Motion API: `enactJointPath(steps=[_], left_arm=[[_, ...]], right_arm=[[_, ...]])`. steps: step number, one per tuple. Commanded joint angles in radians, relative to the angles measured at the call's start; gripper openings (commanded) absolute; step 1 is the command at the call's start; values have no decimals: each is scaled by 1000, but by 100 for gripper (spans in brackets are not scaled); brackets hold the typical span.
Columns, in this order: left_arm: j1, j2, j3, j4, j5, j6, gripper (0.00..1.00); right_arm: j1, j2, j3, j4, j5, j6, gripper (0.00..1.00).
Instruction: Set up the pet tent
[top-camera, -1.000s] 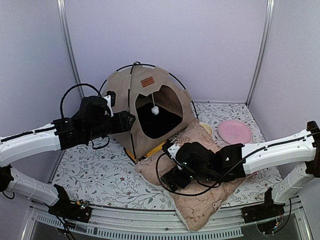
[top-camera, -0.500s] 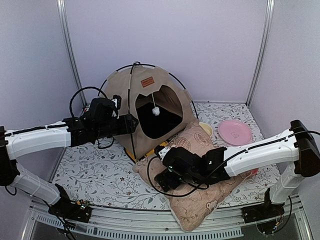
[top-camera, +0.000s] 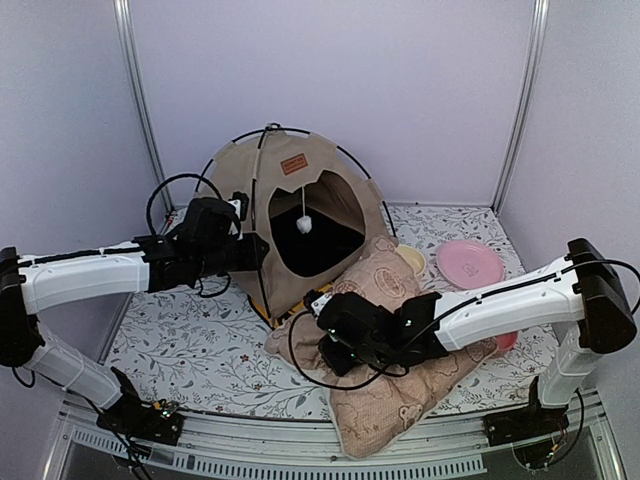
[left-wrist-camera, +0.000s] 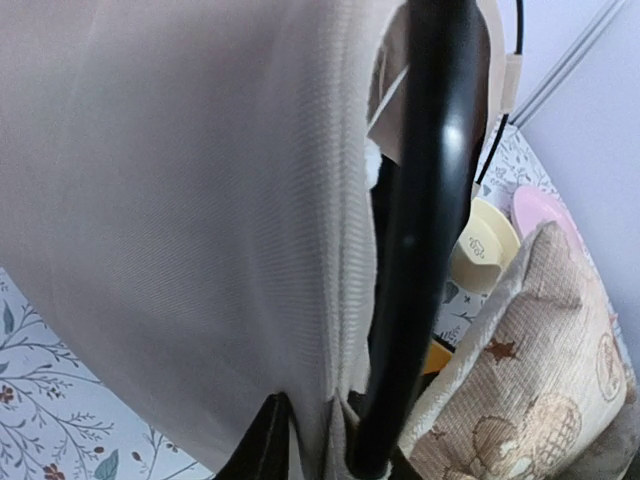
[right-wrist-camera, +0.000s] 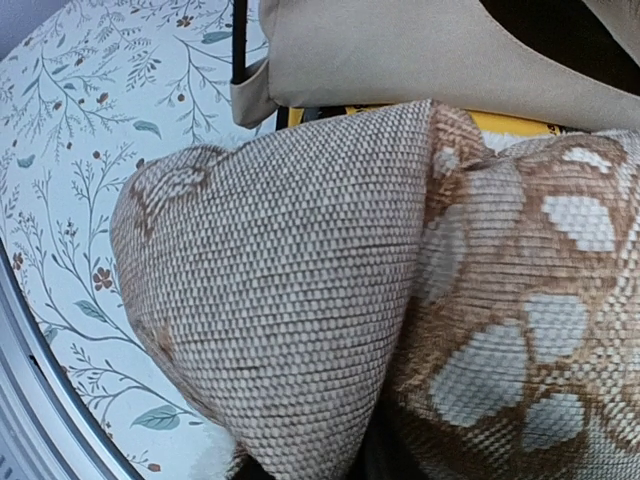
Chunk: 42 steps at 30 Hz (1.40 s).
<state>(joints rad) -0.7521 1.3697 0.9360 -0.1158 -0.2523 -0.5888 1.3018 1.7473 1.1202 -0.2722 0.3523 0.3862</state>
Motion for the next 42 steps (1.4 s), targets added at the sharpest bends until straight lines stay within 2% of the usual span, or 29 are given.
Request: enactJointPath(steps=[1, 2, 6, 10, 14, 22, 28, 36, 42], left_arm=[[17, -28, -1, 7, -12, 48, 13], [17, -36, -2, 4, -15, 54, 10], [21, -70, -7, -12, -27, 81, 0], [22, -110, -13, -19, -19, 124, 0], [25, -148, -20, -21, 20, 173, 0], [32, -212, -32, -21, 183, 243, 0], [33, -287, -25, 32, 431, 292, 0], [33, -315, 24, 49, 693, 312, 0], [33, -318, 27, 67, 792, 314, 0]], right_arm=[[-48, -33, 15, 5, -106, 10, 6], [-61, -52, 15, 9, -119, 7, 1], [-95, -144, 27, 19, -151, -24, 0], [-114, -241, 63, 45, -193, -101, 0], [-147, -344, 82, 113, -303, -156, 0], [-238, -414, 118, 302, -627, -183, 0], [-271, -403, 188, 367, -787, -185, 0], [-276, -474, 226, 353, -792, -223, 0], [-277, -521, 221, 290, -693, -241, 0]])
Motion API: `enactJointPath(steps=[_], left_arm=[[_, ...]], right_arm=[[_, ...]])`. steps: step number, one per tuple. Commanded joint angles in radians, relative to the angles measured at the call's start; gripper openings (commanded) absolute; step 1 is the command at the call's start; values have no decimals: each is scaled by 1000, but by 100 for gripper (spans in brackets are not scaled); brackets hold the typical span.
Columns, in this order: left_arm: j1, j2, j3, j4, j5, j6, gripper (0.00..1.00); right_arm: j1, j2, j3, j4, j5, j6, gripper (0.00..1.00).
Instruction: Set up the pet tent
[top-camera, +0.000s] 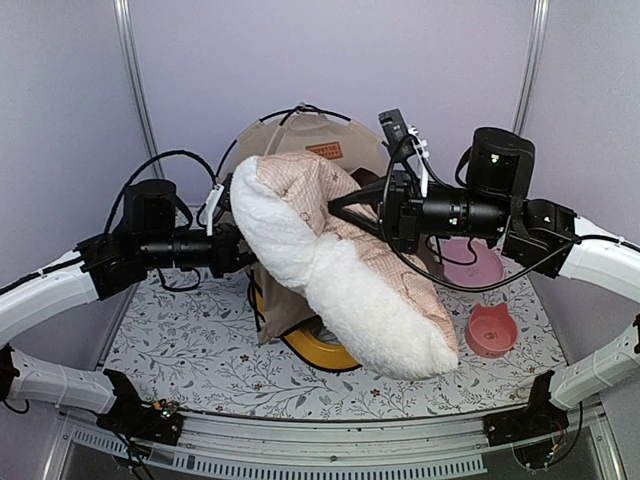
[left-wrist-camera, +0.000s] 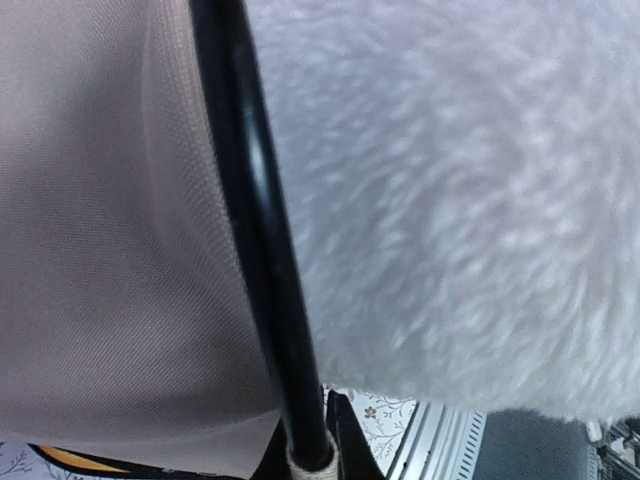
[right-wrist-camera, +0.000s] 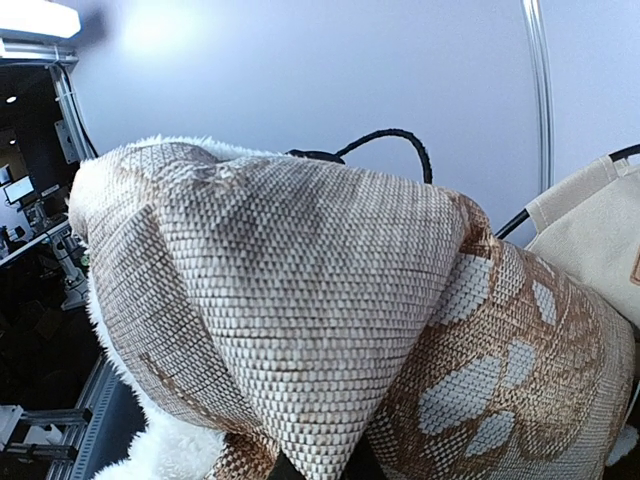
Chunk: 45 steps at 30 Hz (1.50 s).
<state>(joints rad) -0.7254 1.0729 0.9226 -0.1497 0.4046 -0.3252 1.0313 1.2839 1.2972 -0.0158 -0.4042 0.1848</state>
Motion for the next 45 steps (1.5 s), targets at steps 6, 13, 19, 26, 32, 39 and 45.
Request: enactJointPath(steps=[6, 13, 19, 26, 32, 39, 45], left_arm=[[7, -4, 24, 136, 222, 34, 0], [7, 30, 21, 164, 310, 17, 0], [6, 48, 20, 173, 329, 11, 0], [6, 32, 12, 174, 341, 0, 0], [6, 17, -6, 180, 335, -6, 0], [7, 69, -32, 177, 207, -56, 0], [8, 93, -42, 147, 66, -107, 0]], right_arm=[[-25, 9, 34, -140, 221, -42, 0], [-77, 124, -3, -318, 474, 56, 0], [-76, 286, 83, -468, 566, 93, 0], [-76, 436, 160, -564, 729, 141, 0], [-47, 488, 236, -587, 859, 171, 0], [73, 438, 179, -248, 663, 113, 6], [93, 406, 119, -114, 582, 137, 40]])
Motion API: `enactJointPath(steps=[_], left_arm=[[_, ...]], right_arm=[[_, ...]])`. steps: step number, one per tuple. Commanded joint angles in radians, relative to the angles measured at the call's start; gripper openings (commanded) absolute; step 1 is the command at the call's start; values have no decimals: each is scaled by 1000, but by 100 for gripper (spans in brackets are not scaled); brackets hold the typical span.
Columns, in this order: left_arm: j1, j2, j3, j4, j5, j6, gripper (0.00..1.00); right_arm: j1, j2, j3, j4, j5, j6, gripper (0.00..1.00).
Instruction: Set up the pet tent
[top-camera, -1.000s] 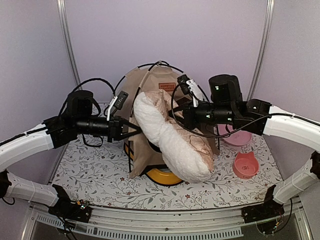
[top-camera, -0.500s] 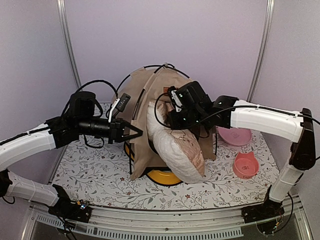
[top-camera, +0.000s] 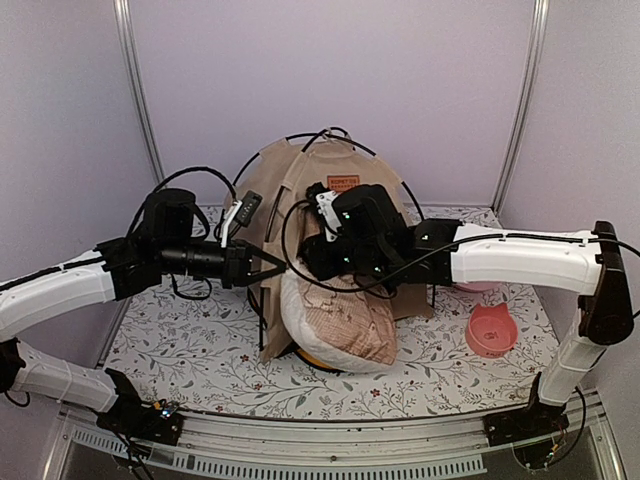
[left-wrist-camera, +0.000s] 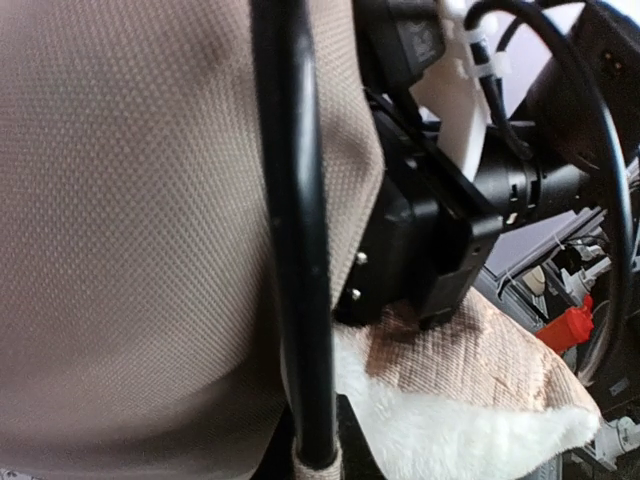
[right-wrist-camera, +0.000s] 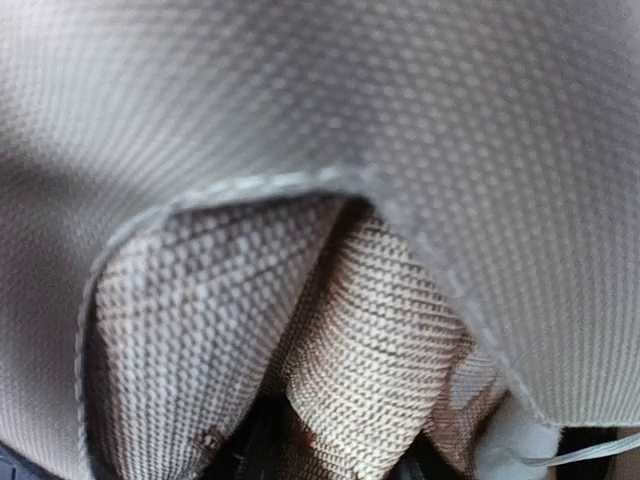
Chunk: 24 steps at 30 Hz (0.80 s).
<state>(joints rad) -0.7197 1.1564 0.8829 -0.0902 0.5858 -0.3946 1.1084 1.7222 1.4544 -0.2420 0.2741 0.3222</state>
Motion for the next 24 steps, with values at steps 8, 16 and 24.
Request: enactJointPath(steps=[8, 16, 24], left_arm=[[2, 25, 2, -14, -312, -63, 0], [2, 28, -6, -22, -341, -75, 0], [2, 25, -19, -17, -336, -82, 0]], right_arm=[[16, -118, -57, 116, -116, 17, 82], [12, -226, -76, 82, -123, 21, 99], [-36, -370, -201, -63, -32, 107, 99]])
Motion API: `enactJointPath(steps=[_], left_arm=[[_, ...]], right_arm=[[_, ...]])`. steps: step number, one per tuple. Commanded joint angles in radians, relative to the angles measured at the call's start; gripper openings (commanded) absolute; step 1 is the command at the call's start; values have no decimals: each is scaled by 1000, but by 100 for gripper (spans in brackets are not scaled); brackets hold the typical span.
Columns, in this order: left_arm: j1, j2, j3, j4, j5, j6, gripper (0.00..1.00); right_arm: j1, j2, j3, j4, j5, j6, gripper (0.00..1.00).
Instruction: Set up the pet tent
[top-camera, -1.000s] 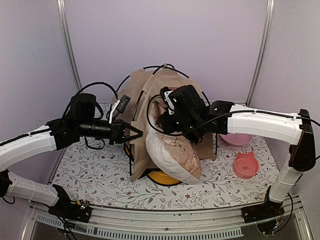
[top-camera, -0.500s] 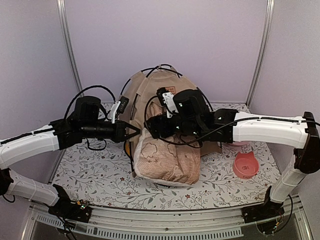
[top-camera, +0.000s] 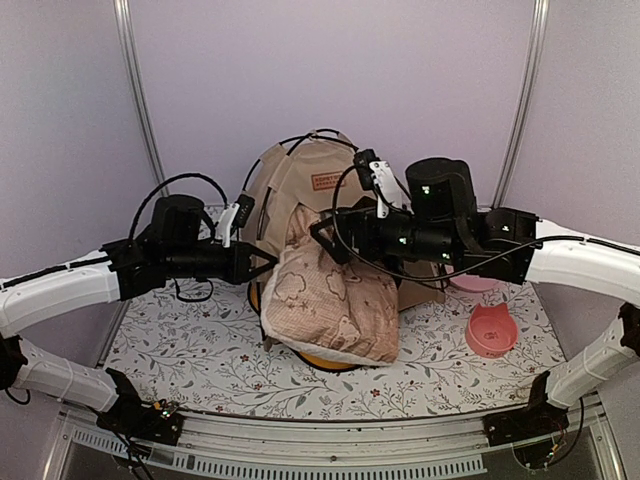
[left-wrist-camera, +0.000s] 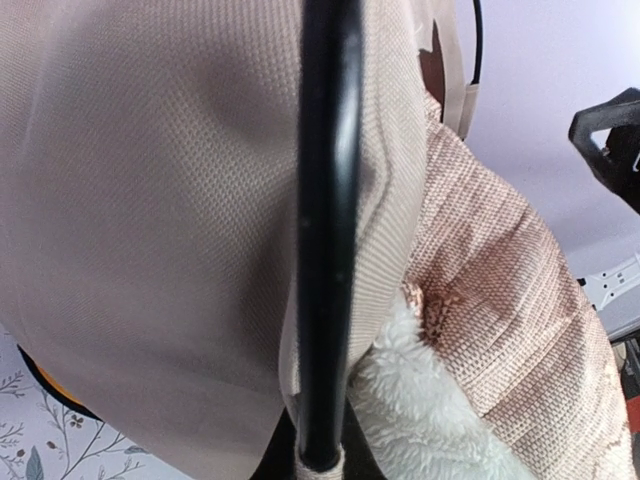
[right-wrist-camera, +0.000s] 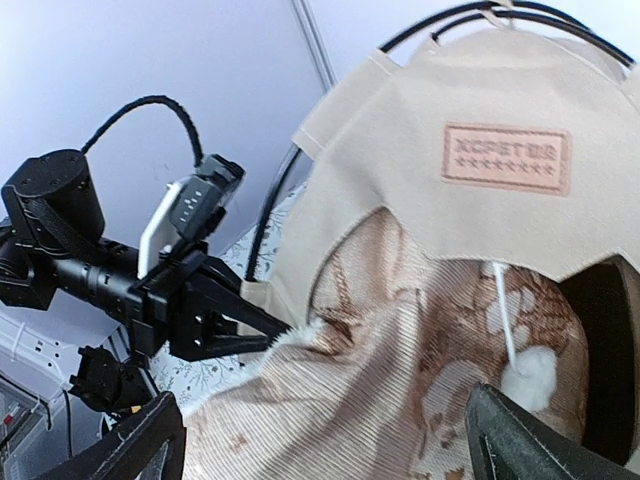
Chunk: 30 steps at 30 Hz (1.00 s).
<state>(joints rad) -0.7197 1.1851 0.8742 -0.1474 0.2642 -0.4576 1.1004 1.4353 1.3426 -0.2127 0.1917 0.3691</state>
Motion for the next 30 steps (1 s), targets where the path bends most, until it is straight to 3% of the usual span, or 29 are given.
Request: enactJointPath(steps=[1, 8, 13, 21, 25, 27, 30], left_arm=[[2, -4, -12, 43, -13, -20, 0], [-1, -1, -14, 62, 1, -21, 0], [-4, 0, -23, 87, 20, -20, 0], [-18, 12, -19, 106, 49, 3, 0], [-31, 31, -12, 113, 68, 18, 0], [-39, 37, -8, 116, 74, 24, 0], [-52, 44, -3, 117, 79, 36, 0]], right_arm=[[-36, -111, -119, -99, 52, 87, 99], [-97, -256, -407, -91, -2, 268, 99], [-145, -273, -570, 92, -112, 366, 100], [-174, -212, -685, 310, -131, 477, 97], [-175, -164, -641, 345, -159, 472, 80], [-175, -147, -609, 335, -166, 462, 62], [-175, -134, -515, 245, -140, 425, 24]])
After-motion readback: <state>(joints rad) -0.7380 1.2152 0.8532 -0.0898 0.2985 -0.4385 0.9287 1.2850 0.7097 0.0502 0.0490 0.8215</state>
